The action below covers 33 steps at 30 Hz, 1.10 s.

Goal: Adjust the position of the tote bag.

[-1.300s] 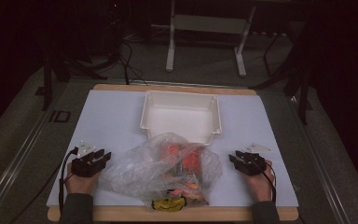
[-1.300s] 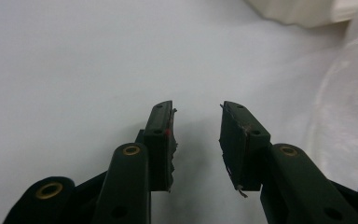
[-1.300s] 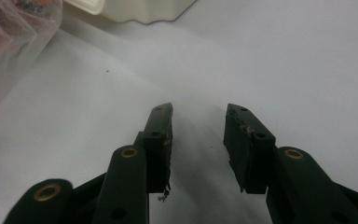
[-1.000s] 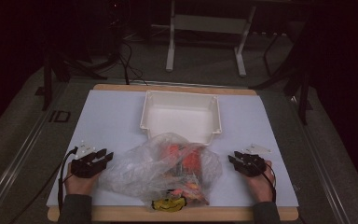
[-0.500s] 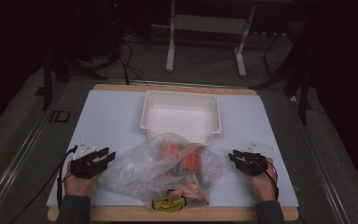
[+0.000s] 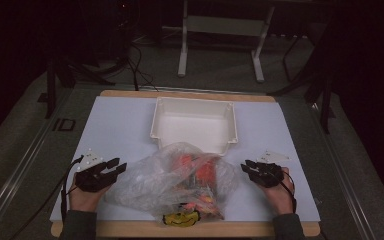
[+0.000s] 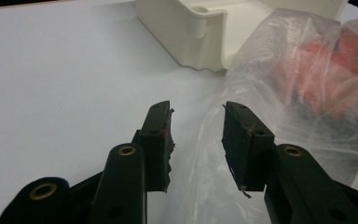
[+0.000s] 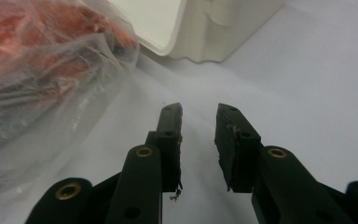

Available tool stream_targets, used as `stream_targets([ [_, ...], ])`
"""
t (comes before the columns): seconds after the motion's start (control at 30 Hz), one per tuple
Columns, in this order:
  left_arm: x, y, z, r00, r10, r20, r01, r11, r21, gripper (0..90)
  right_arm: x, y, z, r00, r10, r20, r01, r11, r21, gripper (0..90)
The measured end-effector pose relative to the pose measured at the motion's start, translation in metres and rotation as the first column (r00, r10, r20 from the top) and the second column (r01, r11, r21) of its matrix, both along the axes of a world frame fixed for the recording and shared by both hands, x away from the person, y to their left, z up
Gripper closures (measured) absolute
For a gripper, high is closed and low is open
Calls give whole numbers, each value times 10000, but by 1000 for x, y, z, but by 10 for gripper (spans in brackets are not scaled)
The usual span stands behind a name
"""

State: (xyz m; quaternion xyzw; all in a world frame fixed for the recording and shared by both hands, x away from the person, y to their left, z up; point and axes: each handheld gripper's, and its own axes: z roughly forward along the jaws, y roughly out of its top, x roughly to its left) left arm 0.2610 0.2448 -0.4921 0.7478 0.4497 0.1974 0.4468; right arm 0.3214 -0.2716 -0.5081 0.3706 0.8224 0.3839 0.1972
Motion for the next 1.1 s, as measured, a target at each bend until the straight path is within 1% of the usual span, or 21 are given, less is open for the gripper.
stream_targets([
  [0.2, 0, -3, 0, 9999, -114, 2, 114, 9999, 55, 612, 0, 3, 2, 10000, 93, 24, -93, 9999, -47, 706],
  [0.5, -1, -4, -1, 9999, -119, -29, 119, 9999, -66, 611, -1, 6, 3, 9999, 143, 34, -143, 9999, 90, 702],
  [0.73, -1, -5, -1, 9997, -214, -81, 213, 9997, -129, 611, -1, 10, 4, 9997, 240, 32, -240, 9996, 121, 699],
  [0.83, -2, -7, 1, 9994, -328, -50, 328, 9995, -41, 611, -2, 13, 6, 9993, 356, 87, -357, 9993, 97, 695],
  [0.93, -2, -8, 4, 9992, -392, -4, 392, 9992, -67, 613, -3, 14, 9, 9991, 408, 145, -409, 9991, 95, 695],
  [1.0, -4, -11, 7, 9986, -516, 65, 516, 9987, -39, 614, -5, 17, 12, 9984, 535, 203, -538, 9984, 161, 694],
  [1.1, -5, -15, 11, 9976, -691, 103, 691, 9976, 14, 614, -6, 20, 16, 9975, 652, 274, -655, 9978, 109, 689],
])
